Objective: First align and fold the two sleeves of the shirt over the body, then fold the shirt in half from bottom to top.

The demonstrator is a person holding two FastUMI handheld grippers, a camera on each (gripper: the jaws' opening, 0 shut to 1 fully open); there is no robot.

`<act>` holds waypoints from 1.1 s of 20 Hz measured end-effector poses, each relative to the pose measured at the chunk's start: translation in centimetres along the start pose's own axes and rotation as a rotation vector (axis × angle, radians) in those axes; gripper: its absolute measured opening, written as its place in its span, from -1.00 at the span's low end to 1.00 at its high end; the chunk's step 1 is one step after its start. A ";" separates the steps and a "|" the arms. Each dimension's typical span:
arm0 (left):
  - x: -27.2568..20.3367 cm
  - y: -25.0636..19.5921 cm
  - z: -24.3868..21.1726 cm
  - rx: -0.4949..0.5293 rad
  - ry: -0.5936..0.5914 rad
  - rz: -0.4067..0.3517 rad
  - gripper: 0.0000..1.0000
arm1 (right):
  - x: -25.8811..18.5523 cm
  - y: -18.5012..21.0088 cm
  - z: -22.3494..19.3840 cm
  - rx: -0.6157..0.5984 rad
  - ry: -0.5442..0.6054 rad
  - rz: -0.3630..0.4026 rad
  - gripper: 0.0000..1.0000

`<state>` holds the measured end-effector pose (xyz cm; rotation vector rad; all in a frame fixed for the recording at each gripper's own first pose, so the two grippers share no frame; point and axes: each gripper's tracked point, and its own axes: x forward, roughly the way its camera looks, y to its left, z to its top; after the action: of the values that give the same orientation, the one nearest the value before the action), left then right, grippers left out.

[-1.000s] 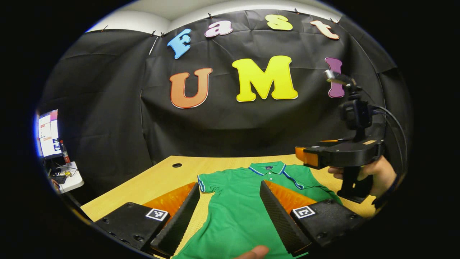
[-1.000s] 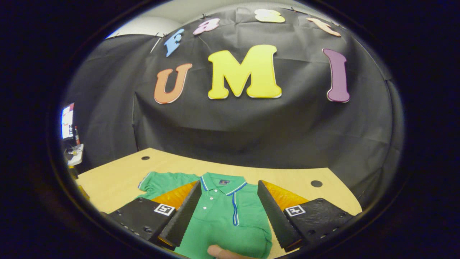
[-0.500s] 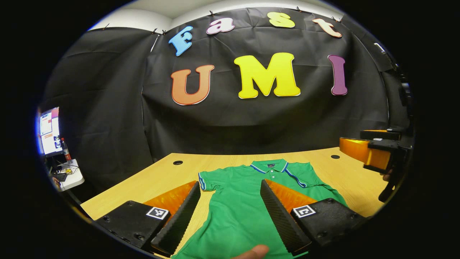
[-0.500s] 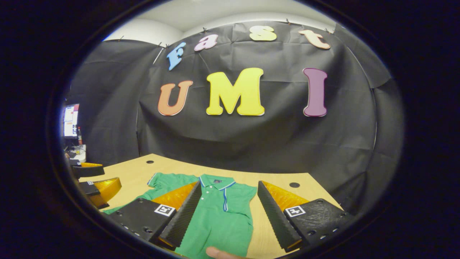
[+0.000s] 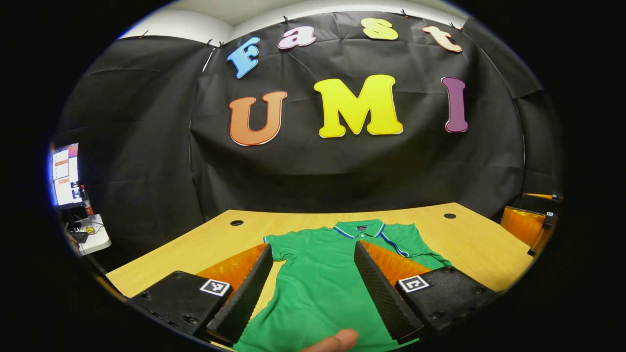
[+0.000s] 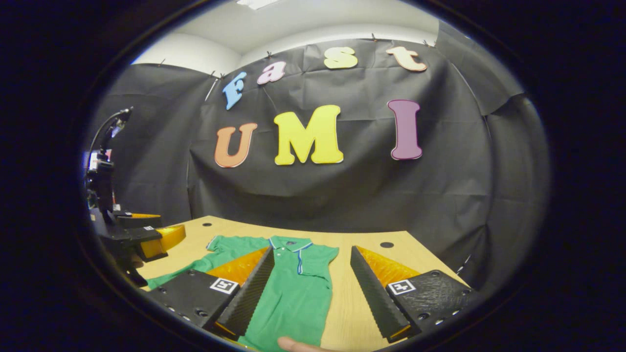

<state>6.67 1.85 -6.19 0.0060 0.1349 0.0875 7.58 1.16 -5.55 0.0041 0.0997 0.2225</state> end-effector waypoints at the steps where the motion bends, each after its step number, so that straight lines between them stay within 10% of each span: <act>1: 0.1 0.0 -0.3 -0.003 0.010 0.003 1.00 | -0.2 -0.1 0.2 -0.008 -0.010 0.001 0.90; 22: 12.0 5.7 -1.6 -0.040 0.140 0.060 1.00 | 0.0 1.1 -0.7 -0.064 0.005 0.041 0.92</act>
<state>17.85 8.56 -9.31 -0.0366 0.2728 0.1503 7.20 2.25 -6.26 -0.0578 0.0972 0.2663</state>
